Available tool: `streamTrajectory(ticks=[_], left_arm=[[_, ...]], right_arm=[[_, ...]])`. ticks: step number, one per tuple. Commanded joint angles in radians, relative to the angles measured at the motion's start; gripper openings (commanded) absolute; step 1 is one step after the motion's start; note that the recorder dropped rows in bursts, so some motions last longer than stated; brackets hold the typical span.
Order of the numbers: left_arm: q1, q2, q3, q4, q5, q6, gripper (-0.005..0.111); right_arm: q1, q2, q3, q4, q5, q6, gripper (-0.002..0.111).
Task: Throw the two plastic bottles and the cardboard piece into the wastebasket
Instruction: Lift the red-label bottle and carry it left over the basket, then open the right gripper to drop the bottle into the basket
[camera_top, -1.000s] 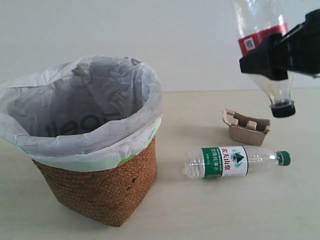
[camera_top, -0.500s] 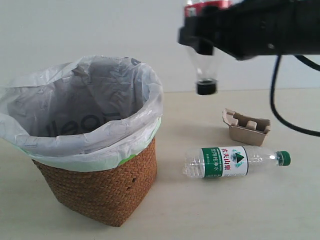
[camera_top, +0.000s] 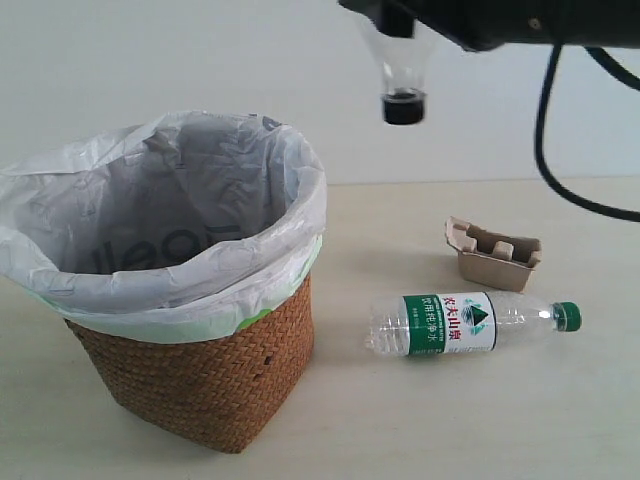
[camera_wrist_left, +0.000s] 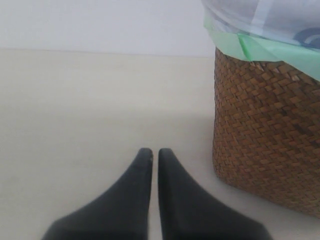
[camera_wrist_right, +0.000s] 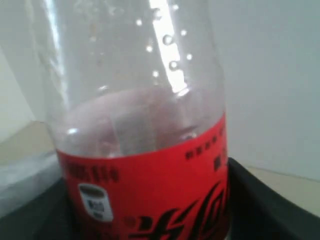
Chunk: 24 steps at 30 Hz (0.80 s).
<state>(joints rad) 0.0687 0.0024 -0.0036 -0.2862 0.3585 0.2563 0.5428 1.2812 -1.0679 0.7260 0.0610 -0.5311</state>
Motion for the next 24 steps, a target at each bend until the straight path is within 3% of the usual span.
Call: streamTrajectory(ticks=[1, 5, 9, 11, 16, 20, 22, 24], left_arm=[[0.003, -0.002, 0.004, 0.006, 0.001, 0.005, 0.004], [0.003, -0.002, 0.004, 0.006, 0.001, 0.005, 0.004], [0.003, -0.002, 0.004, 0.006, 0.001, 0.005, 0.004], [0.003, -0.002, 0.004, 0.006, 0.001, 0.005, 0.004], [0.003, -0.002, 0.004, 0.006, 0.001, 0.005, 0.004], [0.003, -0.002, 0.004, 0.006, 0.001, 0.005, 0.004], [0.003, -0.002, 0.004, 0.006, 0.001, 0.005, 0.004], [0.003, -0.002, 0.004, 0.006, 0.001, 0.005, 0.004]], right_arm=[[-0.244, -0.003, 0.065, -0.012, 0.091, -0.02, 0.0], [-0.393, -0.003, 0.08, -0.085, 0.173, -0.018, 0.0], [-0.423, -0.003, 0.08, -0.091, 0.2, -0.018, 0.0], [-0.372, -0.003, 0.08, -0.06, 0.182, -0.009, 0.0], [-0.068, 0.024, 0.04, 0.032, 0.05, -0.019, 0.0], [0.169, 0.138, -0.112, 0.049, -0.081, -0.017, 0.002], [0.233, 0.186, -0.203, 0.049, -0.114, -0.021, 0.015], [0.255, 0.223, -0.312, 0.051, -0.076, 0.038, 0.045]])
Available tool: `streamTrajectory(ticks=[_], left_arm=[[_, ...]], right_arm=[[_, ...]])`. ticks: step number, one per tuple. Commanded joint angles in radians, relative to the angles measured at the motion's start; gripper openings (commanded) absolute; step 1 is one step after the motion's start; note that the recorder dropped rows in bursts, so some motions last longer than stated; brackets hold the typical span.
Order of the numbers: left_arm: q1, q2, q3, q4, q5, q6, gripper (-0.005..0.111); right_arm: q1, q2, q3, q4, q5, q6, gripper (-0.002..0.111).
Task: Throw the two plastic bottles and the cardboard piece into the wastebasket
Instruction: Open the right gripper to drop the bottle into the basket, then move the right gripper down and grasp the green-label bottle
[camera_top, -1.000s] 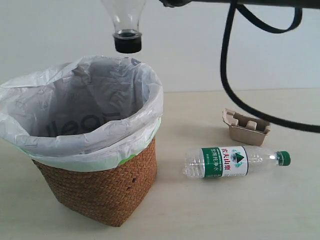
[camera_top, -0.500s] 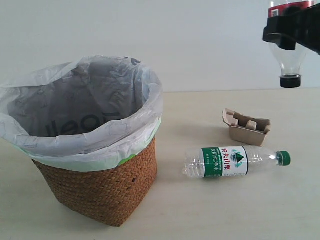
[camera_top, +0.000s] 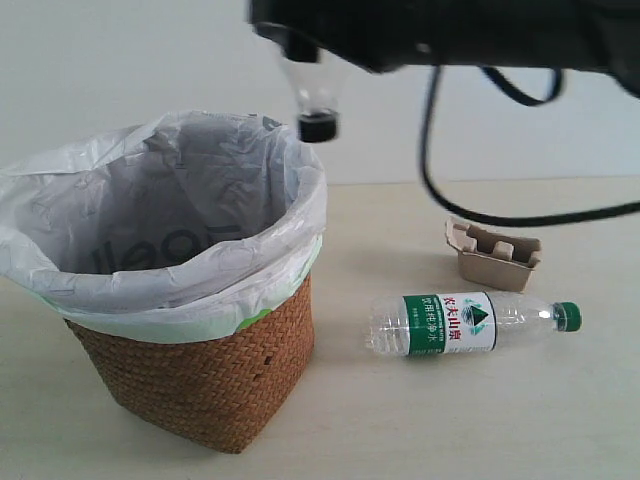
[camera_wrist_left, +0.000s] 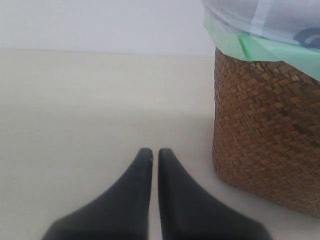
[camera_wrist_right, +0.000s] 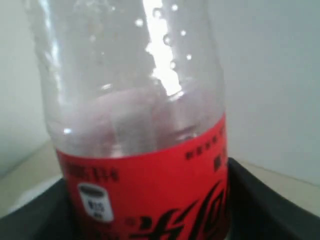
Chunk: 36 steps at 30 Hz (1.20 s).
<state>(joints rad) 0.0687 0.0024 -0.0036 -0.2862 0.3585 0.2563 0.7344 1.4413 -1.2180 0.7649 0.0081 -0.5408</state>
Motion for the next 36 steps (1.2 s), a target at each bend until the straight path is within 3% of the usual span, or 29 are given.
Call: streamTrajectory(ticks=[1, 2, 6, 8, 11, 14, 21, 24, 31, 36], left_arm=[[0.003, -0.002, 0.004, 0.006, 0.001, 0.005, 0.004], [0.003, -0.002, 0.004, 0.006, 0.001, 0.005, 0.004], [0.003, -0.002, 0.004, 0.006, 0.001, 0.005, 0.004], [0.003, -0.002, 0.004, 0.006, 0.001, 0.005, 0.004], [0.003, -0.002, 0.004, 0.006, 0.001, 0.005, 0.004], [0.003, -0.002, 0.004, 0.006, 0.001, 0.005, 0.004], [0.003, -0.002, 0.004, 0.006, 0.001, 0.005, 0.004], [0.003, -0.002, 0.004, 0.006, 0.001, 0.005, 0.004], [0.003, -0.002, 0.004, 0.006, 0.001, 0.005, 0.004], [0.003, -0.002, 0.004, 0.006, 0.001, 0.005, 0.004]], right_arm=[[0.063, 0.082, -0.226, 0.012, 0.022, 0.107, 0.079], [0.063, 0.085, -0.253, 0.012, 0.044, 0.163, 0.087], [0.031, 0.082, -0.282, 0.008, 0.114, 0.243, 0.07], [0.006, 0.081, -0.282, 0.003, 0.155, 0.237, 0.072], [-0.077, 0.072, -0.282, -0.002, 0.269, 0.256, 0.08], [-0.196, 0.054, -0.282, -0.068, 0.403, 0.346, 0.079], [-0.484, 0.018, -0.28, -0.627, 0.787, 0.712, 0.079], [-0.561, 0.018, -0.28, -0.815, 0.926, 0.759, 0.073], [-0.609, 0.034, -0.277, -0.862, 1.054, 0.746, 0.07], [-0.609, 0.069, -0.195, -0.821, 1.046, 0.667, 0.07]])
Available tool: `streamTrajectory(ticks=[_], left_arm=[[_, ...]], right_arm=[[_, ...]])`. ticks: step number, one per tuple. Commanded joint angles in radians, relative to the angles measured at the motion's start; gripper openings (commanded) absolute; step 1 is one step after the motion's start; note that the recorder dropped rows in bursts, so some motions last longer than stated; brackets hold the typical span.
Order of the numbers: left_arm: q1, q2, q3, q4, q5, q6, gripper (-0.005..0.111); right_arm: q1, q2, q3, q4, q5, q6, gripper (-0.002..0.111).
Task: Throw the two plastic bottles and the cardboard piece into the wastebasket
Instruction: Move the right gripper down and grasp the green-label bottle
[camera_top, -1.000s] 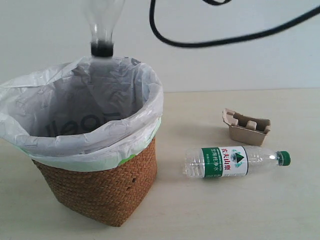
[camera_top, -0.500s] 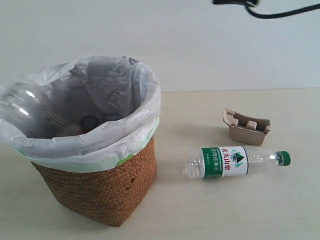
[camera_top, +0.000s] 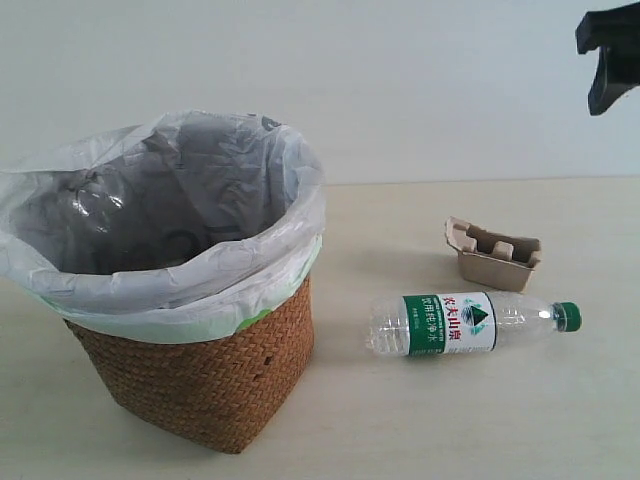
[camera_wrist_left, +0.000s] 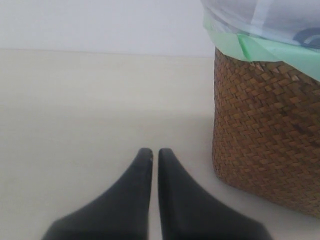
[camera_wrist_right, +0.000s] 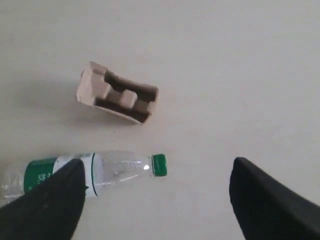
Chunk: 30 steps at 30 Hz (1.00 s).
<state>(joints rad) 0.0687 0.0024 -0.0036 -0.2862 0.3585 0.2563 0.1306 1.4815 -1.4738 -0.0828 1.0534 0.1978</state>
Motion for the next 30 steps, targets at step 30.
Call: streamTrajectory(ticks=[30], left_arm=[[0.003, -0.002, 0.004, 0.006, 0.001, 0.005, 0.004]], right_arm=[[0.241, 0.288, 0.264, 0.069, -0.311, -0.889, 0.07]])
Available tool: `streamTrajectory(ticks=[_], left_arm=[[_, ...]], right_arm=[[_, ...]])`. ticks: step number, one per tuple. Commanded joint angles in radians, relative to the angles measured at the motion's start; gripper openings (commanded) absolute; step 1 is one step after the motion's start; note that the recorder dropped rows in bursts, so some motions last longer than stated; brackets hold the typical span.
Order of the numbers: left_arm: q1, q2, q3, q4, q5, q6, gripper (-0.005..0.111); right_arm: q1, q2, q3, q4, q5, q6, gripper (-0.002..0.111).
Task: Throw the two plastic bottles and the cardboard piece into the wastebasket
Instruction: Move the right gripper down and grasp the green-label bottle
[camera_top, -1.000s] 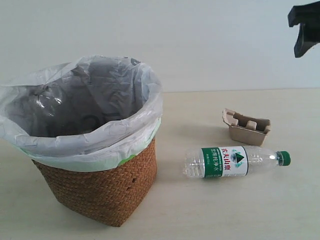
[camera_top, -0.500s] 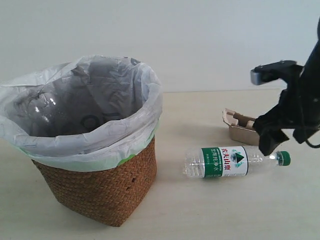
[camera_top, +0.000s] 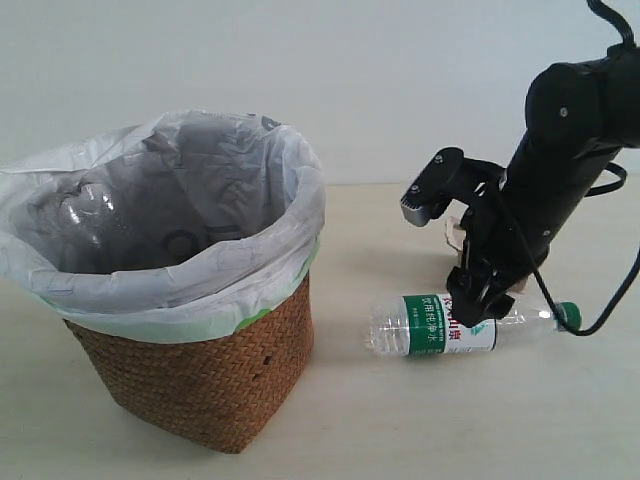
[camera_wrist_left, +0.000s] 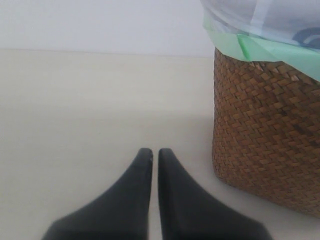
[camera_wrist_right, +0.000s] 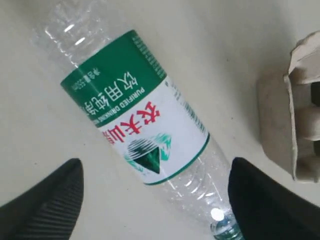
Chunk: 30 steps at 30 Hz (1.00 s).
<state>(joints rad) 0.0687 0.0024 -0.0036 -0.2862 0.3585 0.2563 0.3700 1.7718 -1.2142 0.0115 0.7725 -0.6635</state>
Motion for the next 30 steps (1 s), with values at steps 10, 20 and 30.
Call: streamTrajectory(ticks=[10, 20, 30], left_arm=[[0.003, -0.002, 0.004, 0.006, 0.001, 0.005, 0.004], [0.003, -0.002, 0.004, 0.006, 0.001, 0.005, 0.004], [0.003, -0.002, 0.004, 0.006, 0.001, 0.005, 0.004]], right_arm=[[0.001, -0.002, 0.004, 0.017, -0.056, -0.093, 0.07], [0.001, 0.063, 0.004, -0.063, 0.005, -0.093, 0.07], [-0.001, 0.117, 0.004, -0.126, -0.046, -0.09, 0.07]])
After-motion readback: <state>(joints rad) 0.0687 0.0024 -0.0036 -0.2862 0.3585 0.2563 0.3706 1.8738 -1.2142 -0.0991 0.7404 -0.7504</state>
